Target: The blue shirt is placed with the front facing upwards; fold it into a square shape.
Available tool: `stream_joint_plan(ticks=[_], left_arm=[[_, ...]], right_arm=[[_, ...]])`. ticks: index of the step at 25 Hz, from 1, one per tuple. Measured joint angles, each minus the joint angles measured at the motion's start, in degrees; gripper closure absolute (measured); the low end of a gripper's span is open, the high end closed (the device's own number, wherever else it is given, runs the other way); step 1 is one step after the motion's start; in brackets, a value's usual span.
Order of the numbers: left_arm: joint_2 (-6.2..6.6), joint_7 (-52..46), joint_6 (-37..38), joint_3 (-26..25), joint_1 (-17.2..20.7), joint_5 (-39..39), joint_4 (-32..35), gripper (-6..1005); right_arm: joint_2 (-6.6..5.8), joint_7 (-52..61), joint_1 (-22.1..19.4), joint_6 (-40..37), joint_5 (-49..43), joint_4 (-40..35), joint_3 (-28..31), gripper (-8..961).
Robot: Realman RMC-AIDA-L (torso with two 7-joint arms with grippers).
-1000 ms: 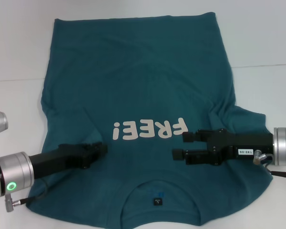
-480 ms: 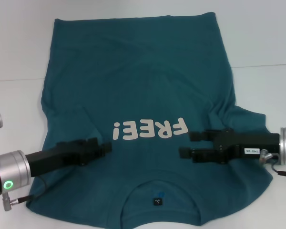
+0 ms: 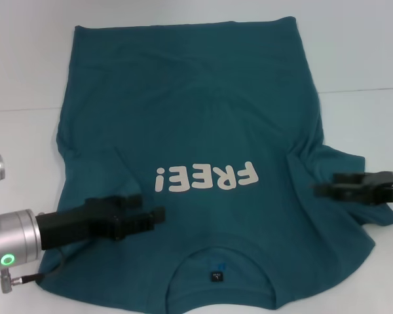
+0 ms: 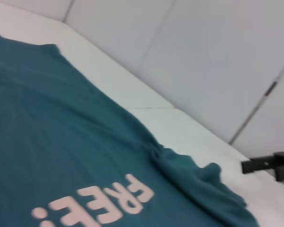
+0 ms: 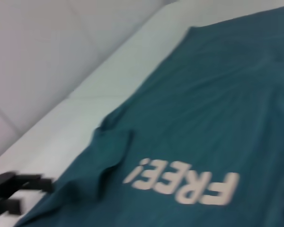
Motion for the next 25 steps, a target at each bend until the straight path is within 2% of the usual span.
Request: stream_joint_plan(ticks=[5, 10, 17, 25], left_arm=[[-0.16, 2.0, 2.0, 1.2, 0.3, 0.1, 0.2, 238], [-0.17, 4.8, 5.4, 1.5, 0.6, 0.1, 0.2, 111], [-0.17, 4.8, 6.4, 1.7, 0.4, 0.5, 0.2, 116], [-0.17, 6.1, 5.9, 1.8, 0.3, 1.5, 0.2, 123]], right_arm=[[-1.49, 7.6, -2.4, 2.2, -2.5, -3.3, 2.0, 73], [-1.85, 13.1, -3.3, 6.2, -9.0, -5.2, 6.0, 73], [-1.76, 13.8, -3.0, 9.4, -11.6, -5.3, 7.2, 73], [-0.24, 13.5, -0.5, 11.9, -12.2, -4.7, 6.5, 73]])
